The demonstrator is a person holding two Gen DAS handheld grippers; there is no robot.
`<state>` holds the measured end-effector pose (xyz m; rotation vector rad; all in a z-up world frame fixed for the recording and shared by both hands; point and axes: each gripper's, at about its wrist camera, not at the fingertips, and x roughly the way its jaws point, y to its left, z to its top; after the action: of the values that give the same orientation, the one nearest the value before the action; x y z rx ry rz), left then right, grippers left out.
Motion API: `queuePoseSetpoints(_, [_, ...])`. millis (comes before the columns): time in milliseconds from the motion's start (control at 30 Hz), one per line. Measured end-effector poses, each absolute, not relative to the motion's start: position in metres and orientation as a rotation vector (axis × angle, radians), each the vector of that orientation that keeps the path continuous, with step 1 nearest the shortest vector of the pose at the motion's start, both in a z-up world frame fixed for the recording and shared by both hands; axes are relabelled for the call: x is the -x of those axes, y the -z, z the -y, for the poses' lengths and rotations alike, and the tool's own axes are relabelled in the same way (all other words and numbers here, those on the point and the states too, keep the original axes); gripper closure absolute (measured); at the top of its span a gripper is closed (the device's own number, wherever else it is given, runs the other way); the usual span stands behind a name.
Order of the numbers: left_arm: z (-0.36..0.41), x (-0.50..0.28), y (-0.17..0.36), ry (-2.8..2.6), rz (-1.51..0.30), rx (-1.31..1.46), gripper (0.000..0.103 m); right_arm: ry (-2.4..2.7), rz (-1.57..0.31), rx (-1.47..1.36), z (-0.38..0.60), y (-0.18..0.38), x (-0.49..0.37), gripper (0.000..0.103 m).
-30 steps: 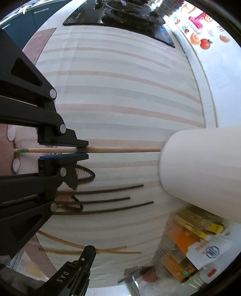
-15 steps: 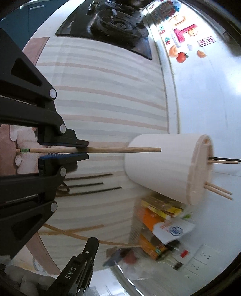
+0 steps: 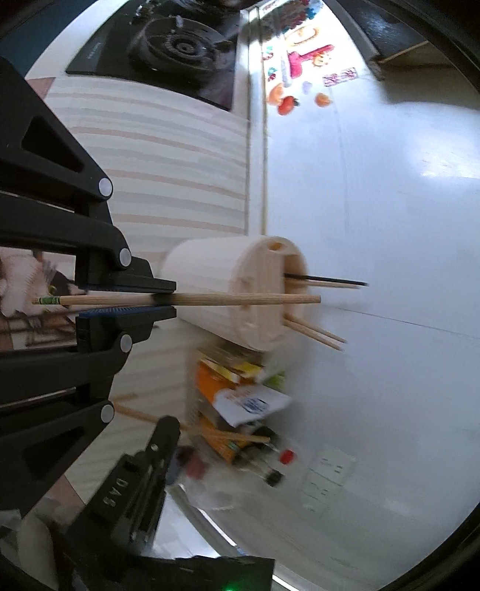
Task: Organize utensils
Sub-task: 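Lift both held chopsticks and carry them over the beige utensil holder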
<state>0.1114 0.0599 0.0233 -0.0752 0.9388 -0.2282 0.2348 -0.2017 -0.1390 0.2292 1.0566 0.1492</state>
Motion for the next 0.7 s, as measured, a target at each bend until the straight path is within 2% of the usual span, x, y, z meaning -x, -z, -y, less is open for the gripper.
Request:
queuePoseSetpoints(333, [-0.063, -0.166, -0.077, 0.239, -0.831, 0.139, 0.099, -0.174, -0.918, -0.243, 0.196, 0.070, -0.271, 0.096])
queuePoseSetpoints(700, [-0.073, -0.237, -0.111, 0.217, -0.749, 0.182, 0.099, -0.146, -0.770, -0.254, 0.191, 0.016, -0.344, 0.096])
